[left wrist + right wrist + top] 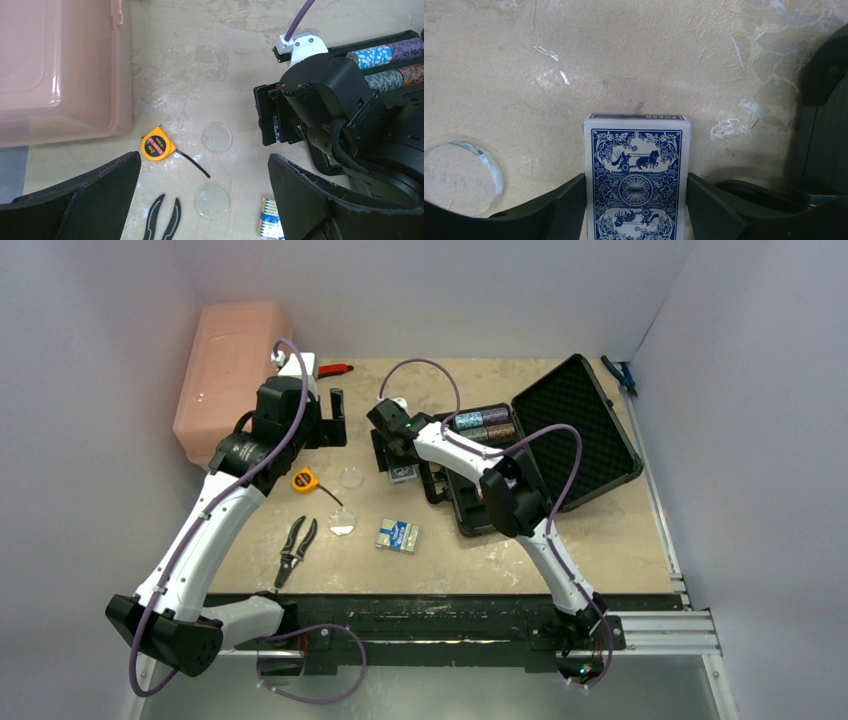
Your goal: Pack up texas hold em set
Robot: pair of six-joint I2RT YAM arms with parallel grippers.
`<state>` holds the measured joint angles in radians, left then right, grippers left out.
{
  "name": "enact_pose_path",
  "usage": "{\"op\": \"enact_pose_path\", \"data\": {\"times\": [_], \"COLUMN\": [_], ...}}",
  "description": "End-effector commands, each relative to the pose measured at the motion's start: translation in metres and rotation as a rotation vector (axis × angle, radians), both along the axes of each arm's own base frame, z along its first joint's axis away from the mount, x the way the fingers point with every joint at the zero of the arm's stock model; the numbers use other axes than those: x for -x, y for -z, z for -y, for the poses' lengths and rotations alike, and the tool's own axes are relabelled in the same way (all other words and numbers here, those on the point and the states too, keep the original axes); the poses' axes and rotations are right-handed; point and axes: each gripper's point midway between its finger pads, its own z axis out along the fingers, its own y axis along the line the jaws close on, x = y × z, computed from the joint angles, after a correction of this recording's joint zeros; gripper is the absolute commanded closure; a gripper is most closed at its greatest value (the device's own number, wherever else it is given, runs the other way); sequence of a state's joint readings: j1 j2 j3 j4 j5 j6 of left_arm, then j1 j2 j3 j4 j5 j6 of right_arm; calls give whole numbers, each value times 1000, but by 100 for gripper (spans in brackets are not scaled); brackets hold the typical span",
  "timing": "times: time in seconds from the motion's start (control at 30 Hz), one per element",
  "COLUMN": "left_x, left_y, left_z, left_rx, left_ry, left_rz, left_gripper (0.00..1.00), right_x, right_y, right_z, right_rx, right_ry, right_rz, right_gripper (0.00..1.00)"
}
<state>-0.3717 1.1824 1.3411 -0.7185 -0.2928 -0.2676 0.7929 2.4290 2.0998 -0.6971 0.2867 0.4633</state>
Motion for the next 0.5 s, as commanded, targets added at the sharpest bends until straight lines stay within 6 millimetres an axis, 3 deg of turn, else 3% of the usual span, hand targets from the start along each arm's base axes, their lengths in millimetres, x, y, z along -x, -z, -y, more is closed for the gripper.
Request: {"op": "enact_pose_path", "data": {"times": [0.0, 0.1, 0.23, 0.33, 0.47], "left_x": [0, 0, 1, 0, 1], "left_y": [-14, -16, -17, -17, -17], "left_z": [-3, -4, -5, -5, -6], "left_rx": [-1, -1, -1, -4, -6], "left_ry": [-3, -4, -7, -9, -11], "left_rz": [60, 64, 68, 68, 70], "left_gripper": [0, 0, 0, 0, 0], "right_x": [0, 1, 1, 0, 0], "right_y": [-4, -4, -10, -22, -53], "right_z": [2, 2, -2, -8, -20], "right_rx": [55, 68, 51, 17, -71], "right_ry": [1, 1, -5, -13, -43], "right_rz": [20, 26, 36, 53, 90], "right_gripper": [28, 37, 63, 73, 79]}}
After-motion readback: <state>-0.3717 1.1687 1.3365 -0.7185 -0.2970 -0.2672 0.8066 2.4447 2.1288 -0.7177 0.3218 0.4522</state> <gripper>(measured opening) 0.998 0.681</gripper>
